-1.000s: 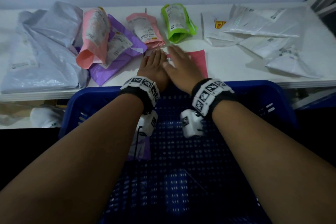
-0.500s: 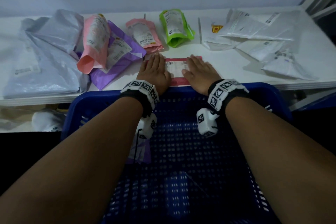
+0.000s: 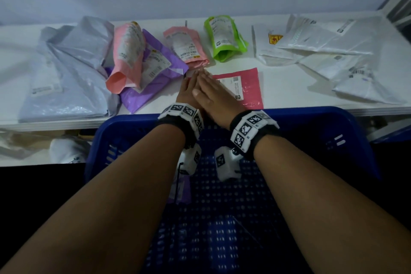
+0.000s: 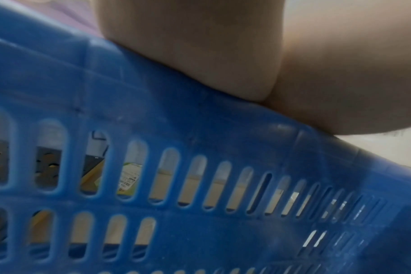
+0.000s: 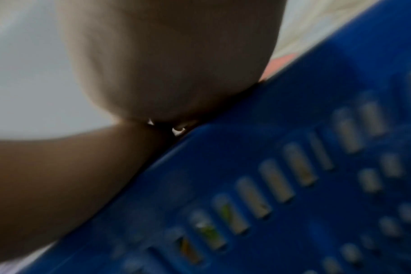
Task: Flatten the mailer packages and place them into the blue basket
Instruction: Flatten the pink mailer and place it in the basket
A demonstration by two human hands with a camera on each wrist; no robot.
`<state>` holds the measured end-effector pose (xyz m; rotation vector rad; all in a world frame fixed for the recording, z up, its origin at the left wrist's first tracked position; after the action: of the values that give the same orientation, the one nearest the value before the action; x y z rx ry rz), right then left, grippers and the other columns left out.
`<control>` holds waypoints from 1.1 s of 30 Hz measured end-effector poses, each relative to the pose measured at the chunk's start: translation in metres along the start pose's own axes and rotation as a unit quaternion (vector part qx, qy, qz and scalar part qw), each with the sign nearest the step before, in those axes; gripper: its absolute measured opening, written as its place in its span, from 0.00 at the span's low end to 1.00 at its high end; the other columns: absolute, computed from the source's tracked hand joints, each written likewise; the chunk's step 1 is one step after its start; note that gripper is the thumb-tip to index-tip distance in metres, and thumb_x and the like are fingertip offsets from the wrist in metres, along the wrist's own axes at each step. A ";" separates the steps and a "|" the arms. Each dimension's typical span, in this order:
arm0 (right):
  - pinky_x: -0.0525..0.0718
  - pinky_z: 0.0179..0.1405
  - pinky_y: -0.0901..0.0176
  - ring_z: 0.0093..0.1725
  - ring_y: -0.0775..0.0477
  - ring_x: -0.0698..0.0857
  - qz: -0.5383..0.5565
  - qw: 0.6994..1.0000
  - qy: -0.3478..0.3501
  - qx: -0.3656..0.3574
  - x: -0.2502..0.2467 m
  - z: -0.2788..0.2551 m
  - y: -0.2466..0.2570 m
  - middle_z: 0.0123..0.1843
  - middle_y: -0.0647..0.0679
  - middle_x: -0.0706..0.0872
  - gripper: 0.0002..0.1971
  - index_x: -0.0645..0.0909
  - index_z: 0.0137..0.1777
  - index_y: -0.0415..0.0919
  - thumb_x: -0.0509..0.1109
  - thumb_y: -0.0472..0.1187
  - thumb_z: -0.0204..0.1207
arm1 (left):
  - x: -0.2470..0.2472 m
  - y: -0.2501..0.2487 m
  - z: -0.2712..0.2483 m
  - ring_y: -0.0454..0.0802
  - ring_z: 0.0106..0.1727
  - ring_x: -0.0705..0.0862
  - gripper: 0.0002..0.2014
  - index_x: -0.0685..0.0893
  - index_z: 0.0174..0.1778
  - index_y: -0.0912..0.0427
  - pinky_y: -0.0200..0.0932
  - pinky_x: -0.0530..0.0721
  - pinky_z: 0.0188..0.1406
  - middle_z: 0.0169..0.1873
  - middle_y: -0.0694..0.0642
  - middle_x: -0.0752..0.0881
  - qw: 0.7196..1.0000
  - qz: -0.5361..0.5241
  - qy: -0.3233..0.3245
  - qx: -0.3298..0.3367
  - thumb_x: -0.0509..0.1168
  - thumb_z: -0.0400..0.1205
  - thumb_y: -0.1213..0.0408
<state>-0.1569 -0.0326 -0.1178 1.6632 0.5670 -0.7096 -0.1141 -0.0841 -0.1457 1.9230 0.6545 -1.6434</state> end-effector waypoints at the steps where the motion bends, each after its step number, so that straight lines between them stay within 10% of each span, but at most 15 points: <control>1: 0.40 0.85 0.58 0.88 0.53 0.44 -0.027 1.000 0.009 0.008 -0.001 0.003 -0.004 0.90 0.47 0.45 0.31 0.46 0.89 0.42 0.47 0.54 0.91 | 0.000 0.000 0.000 0.57 0.88 0.43 0.38 0.41 0.88 0.61 0.57 0.43 0.87 0.88 0.62 0.45 1.000 0.006 0.003 -0.003 0.48 0.88 0.44; 23: 0.37 0.86 0.46 0.87 0.53 0.36 -0.267 0.953 0.032 0.141 -0.042 -0.023 -0.080 0.89 0.52 0.33 0.34 0.36 0.89 0.48 0.41 0.61 0.88 | -0.010 -0.006 -0.002 0.57 0.88 0.53 0.33 0.53 0.87 0.64 0.55 0.45 0.86 0.87 0.63 0.56 0.990 -0.124 -0.066 -0.031 0.43 0.87 0.53; 33: 0.40 0.87 0.44 0.87 0.51 0.35 -0.309 0.941 0.039 0.135 -0.040 -0.023 -0.083 0.88 0.51 0.31 0.35 0.33 0.88 0.48 0.48 0.53 0.88 | -0.030 -0.062 -0.025 0.55 0.87 0.56 0.32 0.58 0.87 0.62 0.52 0.48 0.87 0.85 0.62 0.61 0.940 -0.147 -0.149 0.270 0.41 0.87 0.52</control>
<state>-0.2393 0.0071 -0.1426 1.7773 1.1145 -1.2222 -0.1410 -0.0221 -0.1172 1.9230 0.4032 -2.4505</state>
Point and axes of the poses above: each hand's wrist, its own z-axis towards the middle knuckle, its own x-axis out of the palm, y = z × x, the point moved 7 cm from there along z, towards the middle knuckle
